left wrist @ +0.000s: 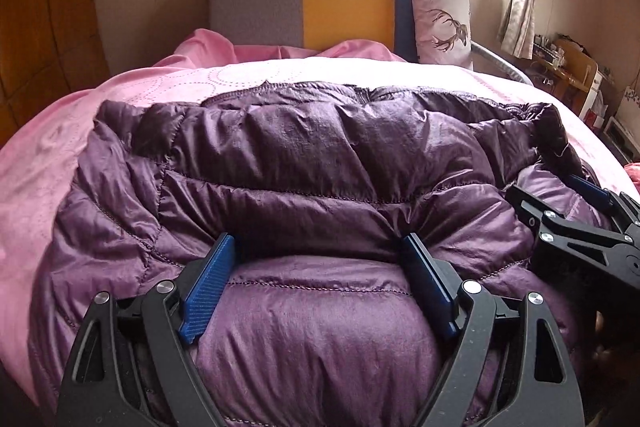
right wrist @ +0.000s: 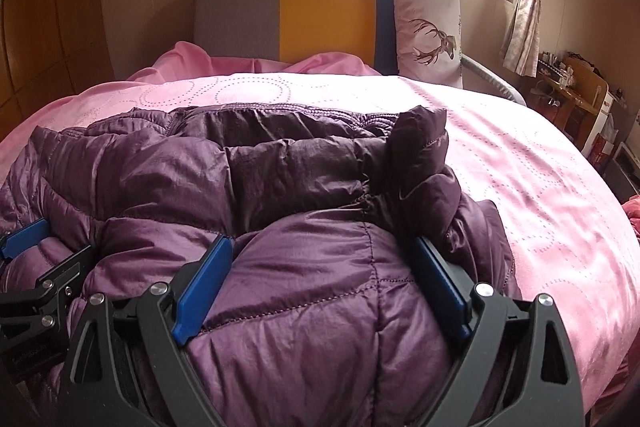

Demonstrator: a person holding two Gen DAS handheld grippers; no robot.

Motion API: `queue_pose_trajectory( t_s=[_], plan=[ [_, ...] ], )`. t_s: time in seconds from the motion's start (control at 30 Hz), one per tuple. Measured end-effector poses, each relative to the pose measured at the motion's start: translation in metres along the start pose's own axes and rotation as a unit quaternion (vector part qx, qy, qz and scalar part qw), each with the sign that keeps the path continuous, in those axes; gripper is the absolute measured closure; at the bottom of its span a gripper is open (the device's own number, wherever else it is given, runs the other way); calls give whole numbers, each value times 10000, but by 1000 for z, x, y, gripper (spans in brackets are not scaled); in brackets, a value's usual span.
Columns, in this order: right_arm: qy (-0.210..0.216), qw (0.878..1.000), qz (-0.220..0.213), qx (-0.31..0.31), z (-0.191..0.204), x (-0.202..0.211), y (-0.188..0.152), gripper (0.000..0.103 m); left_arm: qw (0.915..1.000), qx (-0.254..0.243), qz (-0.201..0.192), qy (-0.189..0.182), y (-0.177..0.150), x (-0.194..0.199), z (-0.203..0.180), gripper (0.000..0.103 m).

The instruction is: Fold large clothes

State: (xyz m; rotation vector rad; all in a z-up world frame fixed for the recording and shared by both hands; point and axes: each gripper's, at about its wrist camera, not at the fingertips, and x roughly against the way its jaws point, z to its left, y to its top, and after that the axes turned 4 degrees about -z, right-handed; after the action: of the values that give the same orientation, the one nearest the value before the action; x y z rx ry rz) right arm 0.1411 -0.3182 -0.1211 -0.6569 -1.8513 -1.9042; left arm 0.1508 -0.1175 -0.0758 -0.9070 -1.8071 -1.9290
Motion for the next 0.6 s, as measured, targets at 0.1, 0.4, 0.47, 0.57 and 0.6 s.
queue_pose_trajectory(
  t_s=[0.1,0.4,0.47,0.57,0.6],
  plan=[
    [142,9995,-162,-225,-16,28,2,7,10000,42,-57,-37,5,15,-1,20],
    [404,9849,252,-1667,-110,64,-27,2,9996,45,-144,-222,5,35,-5,20],
    [601,9757,424,-2065,-124,63,-38,2,9996,60,-142,-227,3,37,-5,20],
    [903,9633,520,-2473,-135,61,-48,2,9996,31,-152,-219,2,39,-6,20],
    [1025,9593,556,-2570,-136,60,-50,2,9996,31,-149,-223,2,39,-5,20]
  ],
)
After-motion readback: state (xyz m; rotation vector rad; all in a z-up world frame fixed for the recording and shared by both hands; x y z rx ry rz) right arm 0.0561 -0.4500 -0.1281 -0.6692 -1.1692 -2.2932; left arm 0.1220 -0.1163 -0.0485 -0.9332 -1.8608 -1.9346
